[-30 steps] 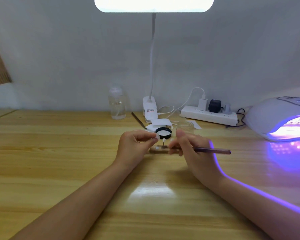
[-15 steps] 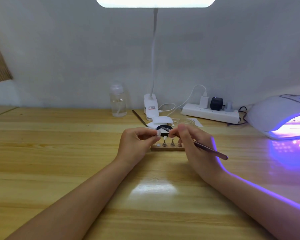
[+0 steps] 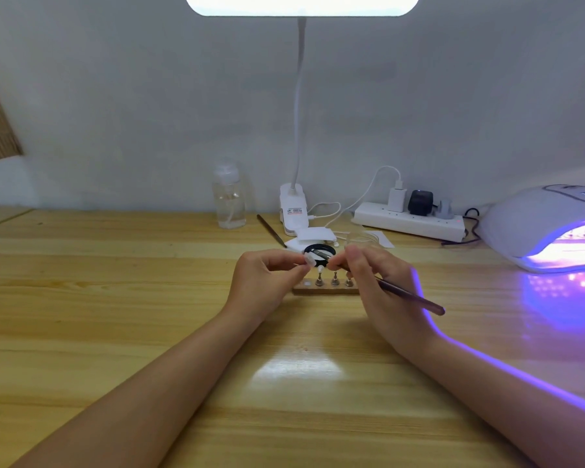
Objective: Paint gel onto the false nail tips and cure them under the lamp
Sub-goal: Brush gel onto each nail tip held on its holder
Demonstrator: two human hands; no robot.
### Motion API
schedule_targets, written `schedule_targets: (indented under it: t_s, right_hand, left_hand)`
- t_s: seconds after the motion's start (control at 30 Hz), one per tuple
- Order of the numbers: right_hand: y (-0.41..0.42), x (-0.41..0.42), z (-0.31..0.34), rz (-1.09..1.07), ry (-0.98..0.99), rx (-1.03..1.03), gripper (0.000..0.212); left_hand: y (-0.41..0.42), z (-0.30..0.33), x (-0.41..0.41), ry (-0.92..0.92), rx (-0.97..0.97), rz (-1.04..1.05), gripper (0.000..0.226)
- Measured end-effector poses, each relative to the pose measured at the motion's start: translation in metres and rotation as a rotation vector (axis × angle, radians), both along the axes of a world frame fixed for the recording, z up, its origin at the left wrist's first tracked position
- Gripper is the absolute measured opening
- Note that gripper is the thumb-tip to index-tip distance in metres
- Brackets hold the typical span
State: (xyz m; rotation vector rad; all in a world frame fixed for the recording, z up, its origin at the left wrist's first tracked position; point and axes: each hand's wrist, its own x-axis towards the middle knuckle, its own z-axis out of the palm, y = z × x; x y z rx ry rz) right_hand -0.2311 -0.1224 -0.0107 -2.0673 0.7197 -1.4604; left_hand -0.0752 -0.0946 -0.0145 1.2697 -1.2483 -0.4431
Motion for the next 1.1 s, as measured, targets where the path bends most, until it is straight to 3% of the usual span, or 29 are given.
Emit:
schedule_targets:
  t_s: [0.13,0.27,0.43,0.53,0.63,0.83,1.0,1.1]
  right_hand:
    - [-0.0011,0.0,-0.0018,0.014,0.067,-0.009,0.032]
    - [-0.001,-0.0014,-0.0046,0.099,-0.056,0.168,0.044]
    - [-0.0044,0.0003,-0.0019,-0.02,0.048,-0.082,0.037]
    - [-0.0062,0.0005,-0.004,0.008,0.071,-0.036,0.035]
    - [-0.0043,-0.0002,-0.0073,0.094,-0.067,0.107,0.041]
    - [-0.0049,0.0015,-0.0012,-0.005,0.059,-0.062,0.034]
    - [-0.0039,0.0003,-0.0071,0.084,-0.064,0.095,0.039]
    - [-0.0048,0.001,-0.0038,0.016,0.028,-0.059,0.032]
  left_hand:
    - [0.0003,0.0,0.0007,-0.022,0.002,0.014,0.023]
    - [0.0007,0.0005,0.0008,-0.048,0.007,0.032,0.028]
    - [0.0001,0.0002,-0.0003,-0.068,-0.013,0.034,0.022]
    - [0.0004,0.0009,-0.0012,-0.094,-0.008,0.038,0.014]
    - [0.002,0.0014,-0.001,-0.094,-0.01,0.057,0.026]
    - [0.0015,0.0017,-0.0014,-0.107,0.005,0.073,0.014]
    - [0.0002,0.001,-0.0009,-0.107,0.014,0.088,0.014]
    - [0.0002,0.0005,-0.0008,-0.105,0.016,0.089,0.013]
